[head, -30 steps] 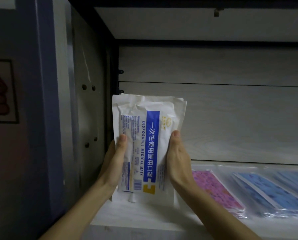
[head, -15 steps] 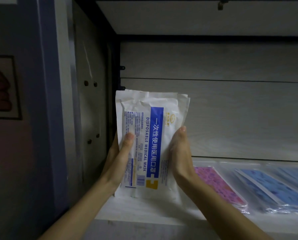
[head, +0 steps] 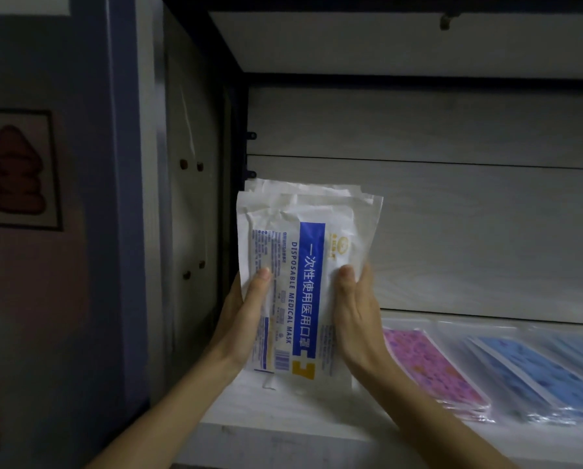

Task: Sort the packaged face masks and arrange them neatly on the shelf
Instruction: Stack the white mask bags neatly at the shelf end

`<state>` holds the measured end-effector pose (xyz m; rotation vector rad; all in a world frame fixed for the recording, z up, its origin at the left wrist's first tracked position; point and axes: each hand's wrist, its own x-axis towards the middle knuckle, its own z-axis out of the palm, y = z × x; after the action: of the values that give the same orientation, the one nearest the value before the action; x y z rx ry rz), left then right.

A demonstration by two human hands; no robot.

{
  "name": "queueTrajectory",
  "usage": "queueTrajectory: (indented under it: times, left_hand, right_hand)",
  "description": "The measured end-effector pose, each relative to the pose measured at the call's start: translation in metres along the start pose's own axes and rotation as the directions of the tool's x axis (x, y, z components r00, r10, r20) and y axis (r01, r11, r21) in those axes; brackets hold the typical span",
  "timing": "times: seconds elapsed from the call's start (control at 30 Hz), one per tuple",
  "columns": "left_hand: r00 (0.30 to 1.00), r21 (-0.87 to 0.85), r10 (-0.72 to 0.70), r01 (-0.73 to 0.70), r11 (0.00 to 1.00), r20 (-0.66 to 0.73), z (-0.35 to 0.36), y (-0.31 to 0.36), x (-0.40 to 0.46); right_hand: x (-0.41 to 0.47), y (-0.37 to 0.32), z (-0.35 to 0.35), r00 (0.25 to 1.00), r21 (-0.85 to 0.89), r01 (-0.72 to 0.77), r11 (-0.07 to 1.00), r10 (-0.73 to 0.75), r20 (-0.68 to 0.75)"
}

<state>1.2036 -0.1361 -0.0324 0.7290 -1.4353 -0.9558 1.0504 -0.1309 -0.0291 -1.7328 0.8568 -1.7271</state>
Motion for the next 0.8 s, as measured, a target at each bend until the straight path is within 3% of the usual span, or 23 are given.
queueTrajectory:
  times: [0.37, 0.53, 0.67, 0.8]
  left_hand:
    - [0.999, 0.02, -0.037, 0.038, 0.999, -0.011, 0.0, 0.011, -0.009]
    - [0.996, -0.008, -0.053, 0.053, 0.999, -0.065, 0.004, 0.013, -0.007]
    - [0.997, -0.029, -0.069, 0.068, 0.997, -0.039, 0.004, 0.015, -0.013]
    - [0.994, 0.015, -0.108, 0.108, 0.994, -0.004, 0.001, 0.016, -0.016]
  right_hand:
    - [-0.001, -0.005, -0.012, 0.996, -0.073, -0.006, 0.997, 0.013, 0.09]
    - [-0.001, -0.011, -0.008, 0.998, 0.037, -0.063, 0.997, 0.063, 0.013]
    - [-0.002, -0.008, -0.006, 0.996, 0.007, -0.041, 0.999, 0.042, -0.083]
    - [-0.001, -0.005, -0.006, 0.996, -0.03, -0.031, 0.999, 0.029, -0.086]
